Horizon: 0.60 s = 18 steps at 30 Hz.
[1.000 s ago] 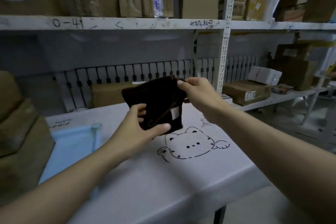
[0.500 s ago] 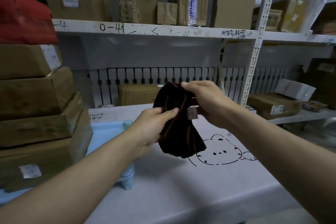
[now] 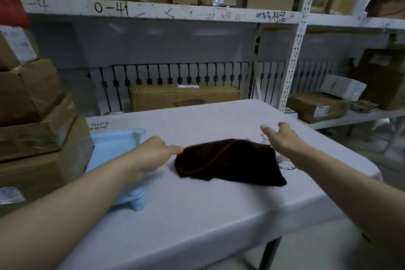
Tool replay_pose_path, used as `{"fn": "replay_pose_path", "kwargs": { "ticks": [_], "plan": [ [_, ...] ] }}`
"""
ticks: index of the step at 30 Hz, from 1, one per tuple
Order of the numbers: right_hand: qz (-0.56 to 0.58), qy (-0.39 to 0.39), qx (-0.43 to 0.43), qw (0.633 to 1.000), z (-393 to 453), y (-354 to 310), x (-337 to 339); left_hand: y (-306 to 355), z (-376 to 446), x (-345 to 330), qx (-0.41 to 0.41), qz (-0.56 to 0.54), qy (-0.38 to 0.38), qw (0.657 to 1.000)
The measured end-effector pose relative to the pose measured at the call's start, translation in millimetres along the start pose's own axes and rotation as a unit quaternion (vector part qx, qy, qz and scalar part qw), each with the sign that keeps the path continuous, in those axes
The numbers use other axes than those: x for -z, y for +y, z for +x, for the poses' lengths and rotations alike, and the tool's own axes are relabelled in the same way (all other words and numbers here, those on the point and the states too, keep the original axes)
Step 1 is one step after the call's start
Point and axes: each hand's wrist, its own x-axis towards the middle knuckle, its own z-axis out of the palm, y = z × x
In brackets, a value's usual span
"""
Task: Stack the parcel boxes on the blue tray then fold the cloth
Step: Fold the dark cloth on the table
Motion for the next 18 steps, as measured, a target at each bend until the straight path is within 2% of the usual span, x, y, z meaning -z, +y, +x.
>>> {"fn": "replay_pose_path", "kwargs": {
  "ticks": [2, 4, 6, 8, 10, 14, 16, 18],
  "plan": [
    [-0.036, -0.013, 0.014, 0.999, -1.2, 13.4, -12.6, -9.0, 2.5, -4.3, -0.03, 0.08, 0.024, 0.996],
    [-0.066, -0.03, 0.036, 0.997, -4.6, 18.0, -30.1, -18.1, 0.4, -8.1, -0.062, 0.221, 0.025, 0.973],
    [-0.09, -0.057, 0.043, 0.993, -8.1, 13.6, -50.1, -24.9, -4.5, -13.1, -0.081, 0.393, -0.009, 0.916],
    [-0.121, -0.086, 0.036, 0.988, -10.3, 3.9, -72.3, -28.6, -6.9, -18.1, -0.078, 0.497, -0.059, 0.862],
    [-0.174, -0.093, 0.034, 0.98, -11.4, -6.3, -94.1, -31.6, -2.9, -19.6, -0.088, 0.531, -0.076, 0.84],
    [-0.211, -0.081, 0.055, 0.972, -8.7, -26.4, -128.0, -35.3, 5.1, -13.4, -0.12, 0.551, -0.074, 0.822],
    [-0.219, -0.095, 0.093, 0.966, -8.6, -36.4, -146.6, -36.4, 6.1, -13.3, -0.123, 0.546, -0.08, 0.825],
    [-0.239, -0.121, 0.176, 0.947, -11.8, -43.8, -167.1, -37.4, 5.2, -15.0, -0.131, 0.542, -0.08, 0.826]
  ]
}}
